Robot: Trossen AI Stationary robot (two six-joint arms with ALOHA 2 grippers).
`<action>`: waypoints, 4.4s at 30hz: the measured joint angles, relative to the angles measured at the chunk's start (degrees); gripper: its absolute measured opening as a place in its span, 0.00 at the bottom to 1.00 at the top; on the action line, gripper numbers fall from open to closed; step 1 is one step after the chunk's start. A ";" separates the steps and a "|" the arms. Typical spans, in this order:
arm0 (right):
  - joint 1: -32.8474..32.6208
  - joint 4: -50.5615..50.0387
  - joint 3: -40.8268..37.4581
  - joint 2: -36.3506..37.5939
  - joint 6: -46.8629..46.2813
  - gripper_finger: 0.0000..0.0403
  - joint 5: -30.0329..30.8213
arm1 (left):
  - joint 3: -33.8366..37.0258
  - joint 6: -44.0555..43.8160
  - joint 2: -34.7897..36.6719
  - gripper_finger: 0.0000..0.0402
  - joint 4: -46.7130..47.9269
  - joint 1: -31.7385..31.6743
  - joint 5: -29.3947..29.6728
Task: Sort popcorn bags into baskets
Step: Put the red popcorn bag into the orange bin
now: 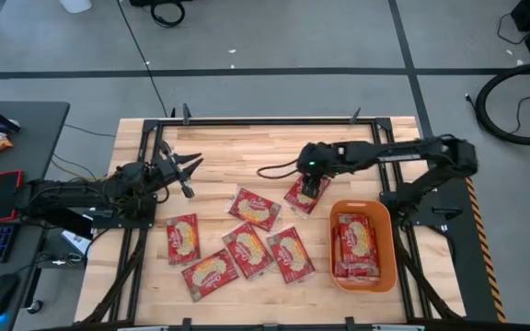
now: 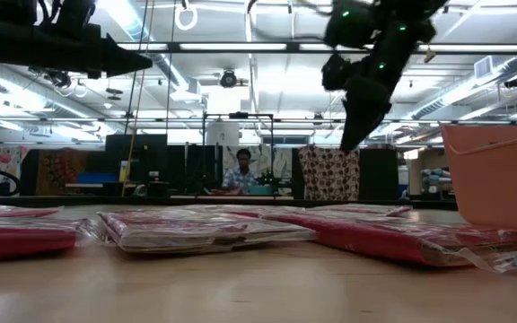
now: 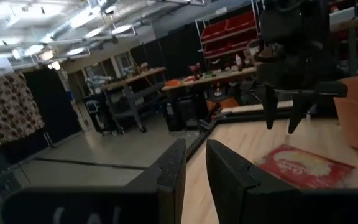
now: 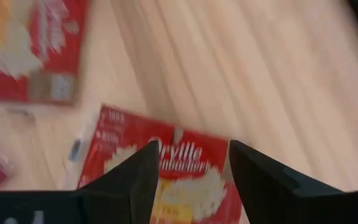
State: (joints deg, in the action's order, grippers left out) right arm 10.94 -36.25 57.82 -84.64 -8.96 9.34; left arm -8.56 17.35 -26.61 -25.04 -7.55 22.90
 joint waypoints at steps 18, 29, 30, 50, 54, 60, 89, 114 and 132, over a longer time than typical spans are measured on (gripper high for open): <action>-2.50 -14.90 10.02 -23.28 25.30 0.49 -1.60 | -0.01 -0.20 0.02 0.17 1.42 2.34 0.01; 6.12 -7.60 10.10 -24.63 -14.09 0.49 -6.42 | -0.01 -0.16 0.00 0.17 1.84 2.34 0.01; 6.43 -7.28 10.01 -24.30 -13.95 0.49 -6.32 | -0.01 -0.16 0.00 0.17 1.90 2.34 0.01; -7.18 5.40 12.72 -22.80 11.98 0.56 12.44 | -0.04 -0.05 0.00 0.17 2.23 2.34 0.01; -8.96 6.64 12.64 -26.24 13.75 0.64 18.97 | -0.06 -0.18 0.01 0.17 2.63 2.34 0.01; -9.42 7.18 12.72 -29.00 12.87 0.75 23.02 | -0.06 -0.50 0.00 0.17 4.47 2.34 -0.01; -6.62 4.07 12.90 -29.44 9.06 0.26 16.21 | -0.06 -0.24 0.02 0.17 5.51 2.70 -0.03; -18.45 -43.49 33.71 -29.57 -11.97 0.01 27.63 | -0.06 -1.77 0.00 0.17 6.60 2.71 -0.03; -29.45 -53.74 36.07 -9.52 -40.67 0.01 30.18 | -0.06 10.22 0.02 0.17 -4.79 2.54 3.10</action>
State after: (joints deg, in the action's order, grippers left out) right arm -18.50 -90.00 93.89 -94.17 -49.63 39.53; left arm -8.62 27.57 -26.59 -29.83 -5.02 26.00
